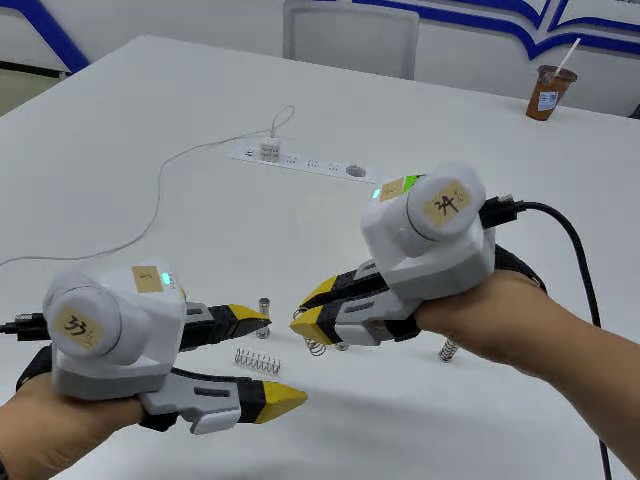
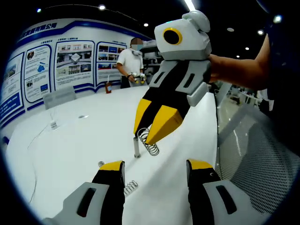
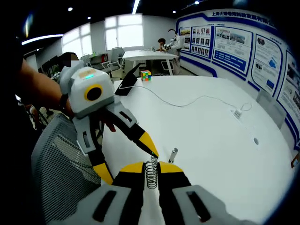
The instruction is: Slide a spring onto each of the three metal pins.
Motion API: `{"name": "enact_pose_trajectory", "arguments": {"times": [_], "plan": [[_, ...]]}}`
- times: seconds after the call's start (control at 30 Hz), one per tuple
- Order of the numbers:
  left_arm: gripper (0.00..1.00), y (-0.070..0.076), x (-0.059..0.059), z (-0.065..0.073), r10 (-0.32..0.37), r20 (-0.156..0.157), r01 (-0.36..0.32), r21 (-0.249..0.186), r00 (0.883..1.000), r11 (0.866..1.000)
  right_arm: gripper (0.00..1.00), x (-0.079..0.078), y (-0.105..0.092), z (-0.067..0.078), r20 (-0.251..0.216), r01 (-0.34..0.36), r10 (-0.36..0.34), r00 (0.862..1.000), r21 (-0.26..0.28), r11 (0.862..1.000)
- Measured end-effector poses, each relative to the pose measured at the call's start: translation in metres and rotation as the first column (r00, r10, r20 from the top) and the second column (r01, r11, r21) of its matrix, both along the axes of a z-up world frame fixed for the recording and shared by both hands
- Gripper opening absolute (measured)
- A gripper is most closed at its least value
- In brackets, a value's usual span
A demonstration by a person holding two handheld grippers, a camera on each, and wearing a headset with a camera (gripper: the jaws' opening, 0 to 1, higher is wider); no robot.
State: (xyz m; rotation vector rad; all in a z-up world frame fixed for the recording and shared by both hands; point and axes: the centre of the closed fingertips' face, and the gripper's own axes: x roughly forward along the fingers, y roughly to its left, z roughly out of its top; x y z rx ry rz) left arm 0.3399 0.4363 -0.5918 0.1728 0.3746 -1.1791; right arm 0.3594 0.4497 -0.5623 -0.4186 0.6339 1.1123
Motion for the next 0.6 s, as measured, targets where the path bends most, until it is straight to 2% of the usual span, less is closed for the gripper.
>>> {"name": "enact_pose_trajectory", "arguments": {"times": [0.27, 0.43, 0.6], "plan": [[0.45, -0.005, 0.005, 0.006, 0.007, -0.036, -0.009, -0.061, 0.999, 0.998, 0.12, -0.002, 0.009, 0.007, -0.01, -0.003, 0.003, 1.0, 0.043, 0.999], [0.38, -0.004, 0.008, 0.011, 0.026, -0.044, -0.03, -0.088, 0.999, 0.996, 0.12, -0.004, 0.013, 0.008, -0.015, -0.006, 0.007, 1.0, 0.056, 0.998], [0.31, -0.005, 0.009, 0.012, 0.026, -0.047, -0.03, -0.096, 0.999, 0.995, 0.12, -0.006, 0.016, 0.009, -0.021, -0.01, 0.011, 1.0, 0.068, 0.998]]}}
